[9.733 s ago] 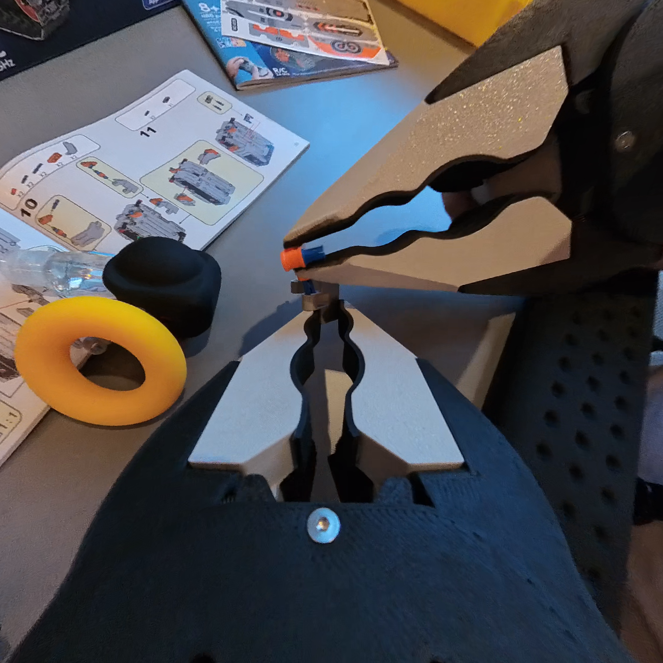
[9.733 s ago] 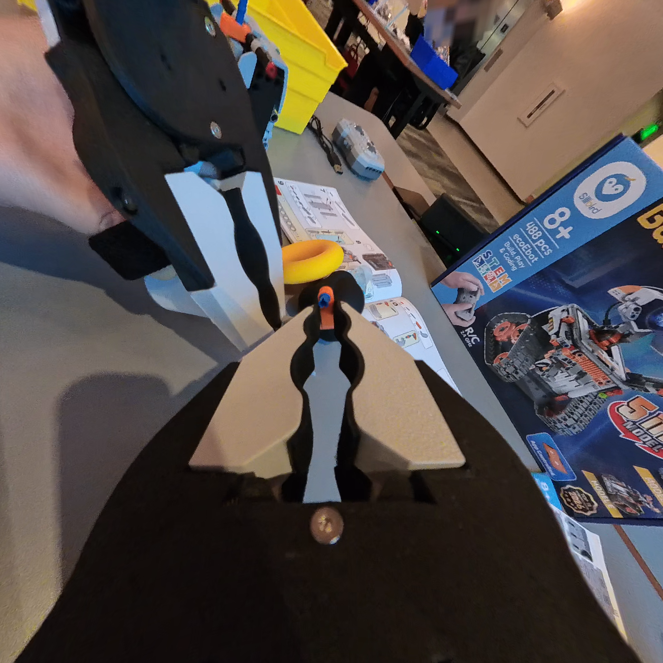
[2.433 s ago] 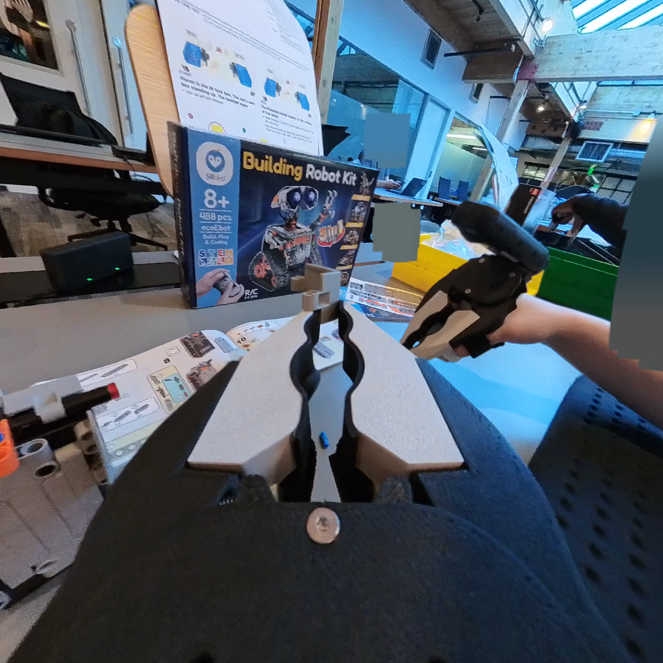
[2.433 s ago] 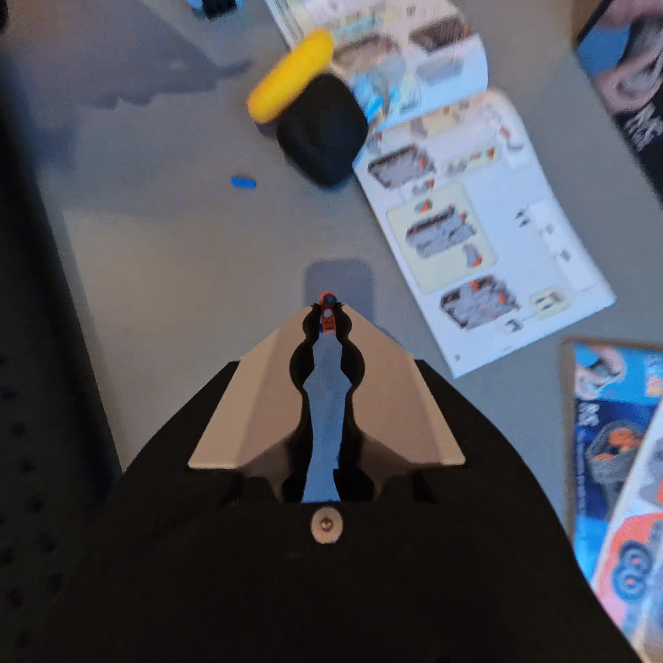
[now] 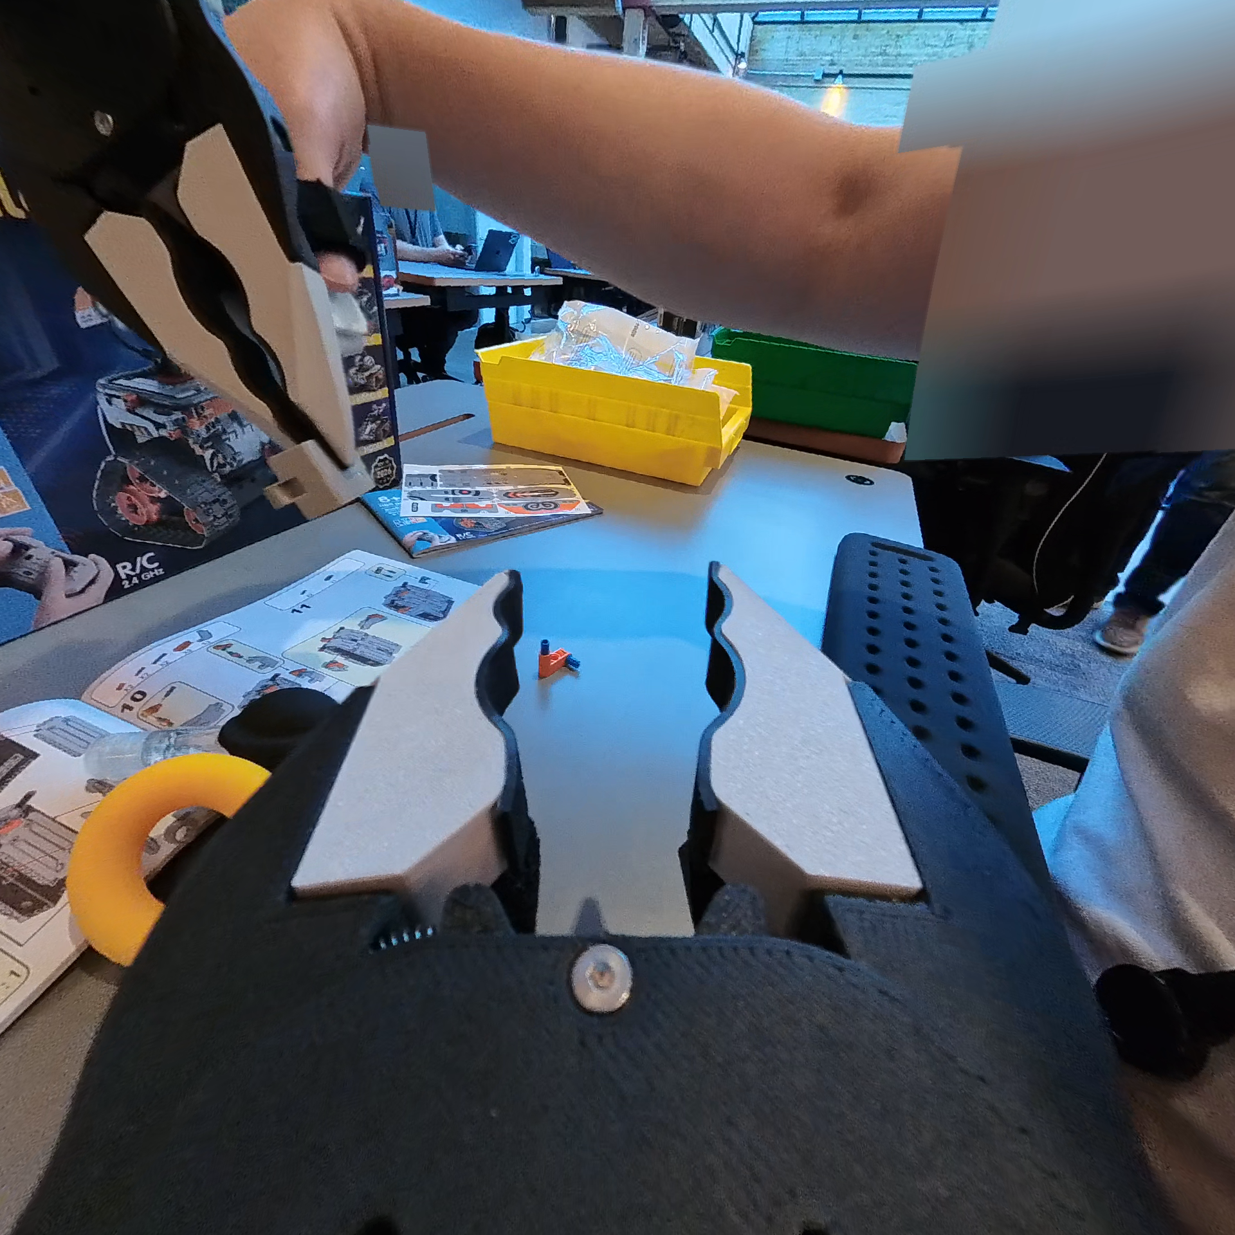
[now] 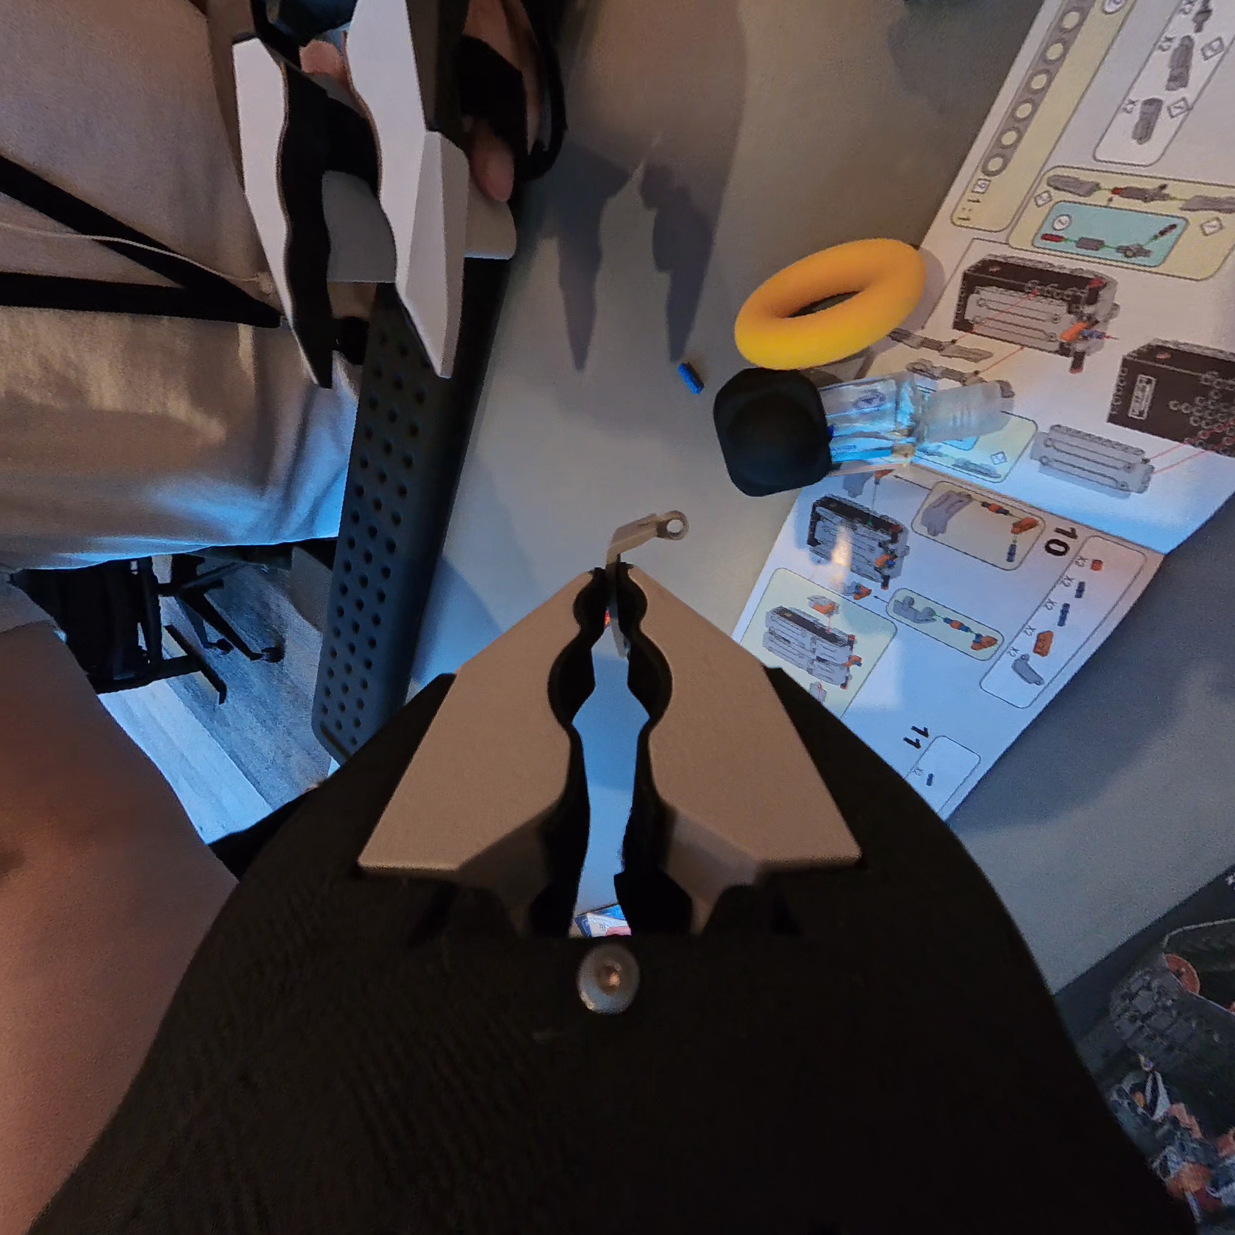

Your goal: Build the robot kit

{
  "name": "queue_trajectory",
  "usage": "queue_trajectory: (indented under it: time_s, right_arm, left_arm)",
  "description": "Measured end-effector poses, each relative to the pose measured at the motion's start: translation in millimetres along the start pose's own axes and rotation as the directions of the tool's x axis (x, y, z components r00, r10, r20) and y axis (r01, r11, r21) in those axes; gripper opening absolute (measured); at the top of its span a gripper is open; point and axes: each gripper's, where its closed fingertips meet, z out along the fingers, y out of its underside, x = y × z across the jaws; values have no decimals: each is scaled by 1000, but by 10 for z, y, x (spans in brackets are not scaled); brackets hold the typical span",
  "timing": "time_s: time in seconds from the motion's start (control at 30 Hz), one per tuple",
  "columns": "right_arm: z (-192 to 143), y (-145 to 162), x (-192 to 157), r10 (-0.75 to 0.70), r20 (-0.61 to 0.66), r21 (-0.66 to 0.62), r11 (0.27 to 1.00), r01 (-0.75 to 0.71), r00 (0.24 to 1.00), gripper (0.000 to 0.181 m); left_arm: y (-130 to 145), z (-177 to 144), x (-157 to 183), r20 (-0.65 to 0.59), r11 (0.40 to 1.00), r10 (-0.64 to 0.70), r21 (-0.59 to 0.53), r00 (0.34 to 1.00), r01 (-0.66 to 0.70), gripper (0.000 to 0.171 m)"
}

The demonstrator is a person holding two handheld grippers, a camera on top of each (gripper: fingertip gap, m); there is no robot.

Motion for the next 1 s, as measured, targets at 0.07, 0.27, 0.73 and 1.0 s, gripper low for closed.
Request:
queue_trajectory:
  time_s: [0.07,0.27,0.73,1.0]
  right_arm:
    - [1,23,29,9,2,3,1000,-9,1000,1]
    - [-8,70,91,18,-14,11,1000,-18,1000,1]
    - [-13,129,120,40,-26,12,999,-40,999,1]
    - [-9,143,114,43,-33,12,999,-42,999,1]
  left_arm:
    - [7,7,5,-2,1000,4,-4,1000,-4,54]
    - [51,37,25,-14,1000,7,-29,1000,-7,53]
    - [115,71,24,-9,998,19,-67,1000,-20,53]
    - [125,78,26,-8,997,20,-73,1000,-21,53]
